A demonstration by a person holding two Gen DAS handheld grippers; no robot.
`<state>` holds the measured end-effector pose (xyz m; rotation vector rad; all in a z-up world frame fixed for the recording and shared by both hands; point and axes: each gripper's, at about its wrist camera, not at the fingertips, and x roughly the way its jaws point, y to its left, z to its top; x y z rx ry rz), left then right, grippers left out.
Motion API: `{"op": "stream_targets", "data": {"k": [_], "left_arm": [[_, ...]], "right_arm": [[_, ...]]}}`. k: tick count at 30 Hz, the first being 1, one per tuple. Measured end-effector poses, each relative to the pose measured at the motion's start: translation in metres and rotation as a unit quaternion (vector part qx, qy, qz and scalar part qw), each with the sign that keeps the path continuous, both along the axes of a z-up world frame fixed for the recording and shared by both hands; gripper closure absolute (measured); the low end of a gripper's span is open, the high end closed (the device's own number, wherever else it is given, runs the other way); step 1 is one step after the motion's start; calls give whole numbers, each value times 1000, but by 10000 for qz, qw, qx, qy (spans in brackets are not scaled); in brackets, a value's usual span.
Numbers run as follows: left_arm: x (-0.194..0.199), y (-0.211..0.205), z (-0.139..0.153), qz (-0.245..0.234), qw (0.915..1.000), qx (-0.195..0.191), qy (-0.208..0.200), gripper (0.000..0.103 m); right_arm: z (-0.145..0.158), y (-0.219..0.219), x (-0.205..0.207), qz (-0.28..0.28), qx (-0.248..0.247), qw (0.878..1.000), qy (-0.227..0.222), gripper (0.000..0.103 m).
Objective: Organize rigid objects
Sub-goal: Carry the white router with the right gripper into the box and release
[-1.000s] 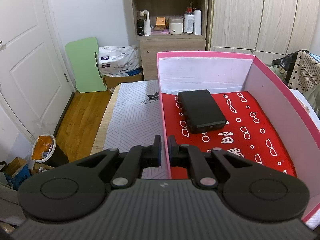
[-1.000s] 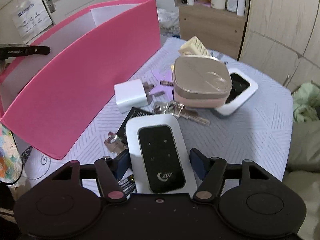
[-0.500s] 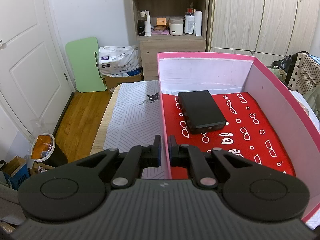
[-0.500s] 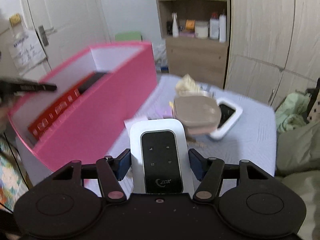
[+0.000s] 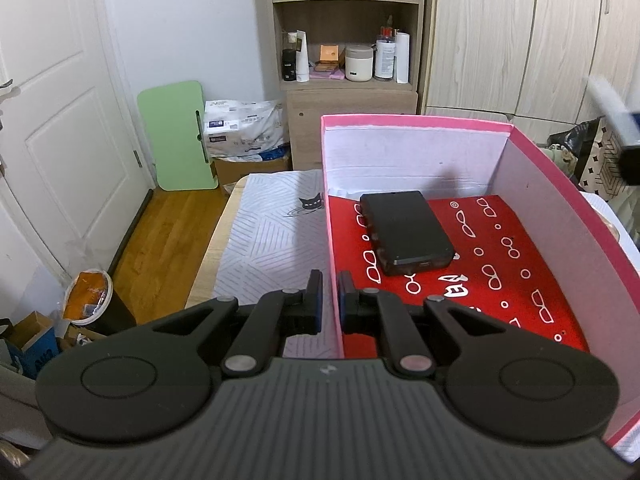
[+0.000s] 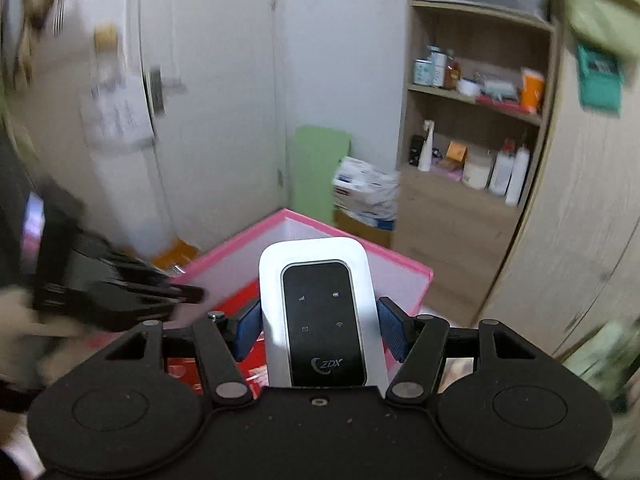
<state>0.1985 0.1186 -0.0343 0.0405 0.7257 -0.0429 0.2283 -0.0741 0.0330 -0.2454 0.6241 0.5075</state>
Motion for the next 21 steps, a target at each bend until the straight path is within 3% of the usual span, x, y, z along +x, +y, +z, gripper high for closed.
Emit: {"op": "stream_targets", "data": {"k": [5, 8, 15, 19, 21], "left_arm": [[0, -3, 0, 80, 10000, 36, 7, 94], [1, -2, 0, 92, 10000, 7, 3, 94], [-1, 0, 0, 53, 10000, -67, -21, 94], [-1, -1, 0, 53, 10000, -39, -19, 94], [0, -1, 0, 59, 10000, -52, -22, 94]], "right_arm": [[-34, 49, 60, -52, -1129, 9931, 320, 36], [-55, 62, 94, -265, -1632, 9829, 814, 36], [-81, 81, 118, -259, -2023, 9720, 1163, 37], [-95, 90, 121, -655, -2519, 9592, 1101, 36], [-97, 91, 127, -775, -2337, 9590, 1400, 36]]}}
